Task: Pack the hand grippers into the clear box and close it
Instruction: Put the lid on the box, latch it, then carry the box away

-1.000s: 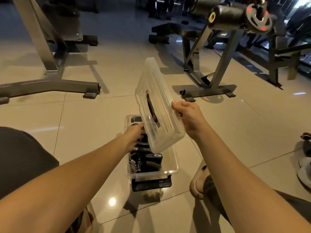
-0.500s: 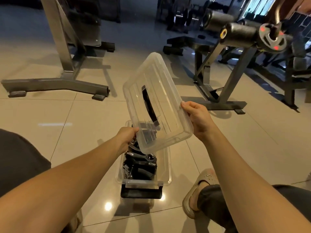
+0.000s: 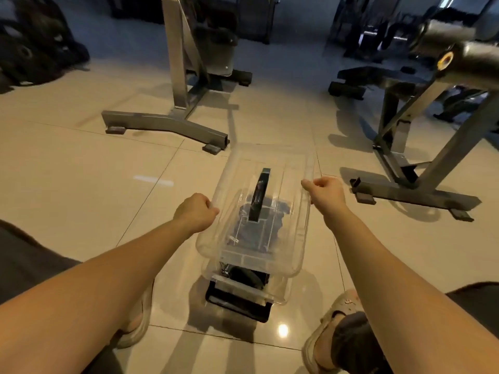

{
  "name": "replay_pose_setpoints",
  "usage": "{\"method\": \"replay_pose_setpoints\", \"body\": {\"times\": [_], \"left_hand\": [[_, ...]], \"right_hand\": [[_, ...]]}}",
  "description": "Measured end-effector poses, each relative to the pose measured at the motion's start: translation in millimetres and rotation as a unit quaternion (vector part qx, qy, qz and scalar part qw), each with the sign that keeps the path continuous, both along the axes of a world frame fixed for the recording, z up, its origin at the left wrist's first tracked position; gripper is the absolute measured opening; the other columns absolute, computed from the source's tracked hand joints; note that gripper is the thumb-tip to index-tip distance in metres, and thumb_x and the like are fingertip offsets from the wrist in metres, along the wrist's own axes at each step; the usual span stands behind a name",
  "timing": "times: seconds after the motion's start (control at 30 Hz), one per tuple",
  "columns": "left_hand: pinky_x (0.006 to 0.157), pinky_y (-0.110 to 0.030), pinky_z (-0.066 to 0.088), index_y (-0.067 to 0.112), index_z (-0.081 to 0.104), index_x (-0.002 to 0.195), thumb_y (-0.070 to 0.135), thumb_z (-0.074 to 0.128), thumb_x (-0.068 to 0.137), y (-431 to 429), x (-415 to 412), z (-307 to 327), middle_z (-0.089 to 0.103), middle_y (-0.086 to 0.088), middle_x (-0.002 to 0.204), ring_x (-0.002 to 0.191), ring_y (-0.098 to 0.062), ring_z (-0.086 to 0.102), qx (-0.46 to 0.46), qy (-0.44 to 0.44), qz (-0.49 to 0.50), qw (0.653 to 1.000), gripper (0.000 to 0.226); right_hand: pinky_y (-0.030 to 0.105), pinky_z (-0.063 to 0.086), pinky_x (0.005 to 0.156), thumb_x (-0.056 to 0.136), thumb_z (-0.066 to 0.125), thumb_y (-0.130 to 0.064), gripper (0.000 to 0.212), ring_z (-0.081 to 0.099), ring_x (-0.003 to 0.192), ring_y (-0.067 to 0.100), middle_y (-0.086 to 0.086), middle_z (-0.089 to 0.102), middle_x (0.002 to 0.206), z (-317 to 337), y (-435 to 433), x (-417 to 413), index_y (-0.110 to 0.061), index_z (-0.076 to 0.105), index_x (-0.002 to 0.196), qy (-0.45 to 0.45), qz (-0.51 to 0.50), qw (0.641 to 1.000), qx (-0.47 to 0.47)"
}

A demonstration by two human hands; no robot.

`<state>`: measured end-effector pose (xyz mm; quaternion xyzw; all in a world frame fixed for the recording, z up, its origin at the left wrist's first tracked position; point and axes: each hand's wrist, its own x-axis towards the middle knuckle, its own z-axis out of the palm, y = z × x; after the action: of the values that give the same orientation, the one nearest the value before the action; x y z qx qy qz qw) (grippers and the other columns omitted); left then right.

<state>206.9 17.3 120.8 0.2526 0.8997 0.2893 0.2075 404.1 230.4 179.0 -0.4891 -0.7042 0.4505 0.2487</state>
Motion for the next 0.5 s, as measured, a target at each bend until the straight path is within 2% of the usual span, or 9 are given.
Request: {"method": "replay_pose_setpoints", "body": {"times": [0.07,0.13,0.3,0.4,0.5], "left_hand": [[0.07,-0.033,0.052,0.013,0.066,0.089,0.037,0.064,0.092,-5.7,4.4,-5.0,0.068,-0.004,0.086,0.081,-0.026,0.065,-0.038,0.014,-0.006,0.999,0.024],[0.069,-0.032,0.052,0.012,0.066,0.089,0.037,0.063,0.093,-8.4,12.9,-13.6,0.069,-0.004,0.084,0.079,-0.026,0.065,-0.067,0.014,-0.009,0.998,0.026],[0.073,-0.035,0.05,0.009,0.068,0.095,0.029,0.061,0.094,-9.2,24.7,-32.5,0.07,-0.007,0.09,0.085,-0.03,0.064,-0.096,0.024,0.005,0.995,0.021],[0.071,-0.033,0.049,0.009,0.066,0.096,0.014,0.056,0.087,-6.5,25.8,-38.0,0.067,-0.008,0.091,0.084,-0.029,0.062,-0.111,0.007,0.021,0.994,0.014],[0.065,-0.032,0.047,0.009,0.067,0.092,0.009,0.052,0.083,-7.5,30.5,-51.6,0.068,-0.007,0.087,0.079,-0.028,0.062,-0.122,0.008,0.026,0.992,0.017]], "right_hand": [[0.051,0.052,0.097,0.089,0.07,-0.04,0.053,0.063,0.11,0.032,0.012,0.064,0.126,-14.5,3.3,-5.1,-0.009,0.057,0.13,-0.053,-0.007,0.999,0.012],[0.05,0.051,0.098,0.091,0.068,-0.037,0.061,0.06,0.116,0.035,0.014,0.059,0.134,-33.9,7.0,-4.9,-0.008,0.047,0.14,-0.104,0.005,0.995,0.013],[0.052,0.058,0.082,0.085,0.065,-0.036,0.042,0.066,0.091,0.036,0.015,0.064,0.113,-78.0,19.3,-8.9,-0.014,0.046,0.115,-0.206,0.074,0.976,-0.015],[0.047,0.061,0.074,0.085,0.059,-0.038,0.048,0.07,0.073,0.03,0.012,0.066,0.102,-92.5,23.5,-12.3,-0.015,0.043,0.124,-0.265,0.121,0.957,0.0],[0.047,0.062,0.068,0.086,0.058,-0.04,0.061,0.07,0.064,0.028,0.01,0.064,0.089,-107.7,30.1,-13.0,-0.017,0.032,0.136,-0.303,0.156,0.94,0.029]]}}
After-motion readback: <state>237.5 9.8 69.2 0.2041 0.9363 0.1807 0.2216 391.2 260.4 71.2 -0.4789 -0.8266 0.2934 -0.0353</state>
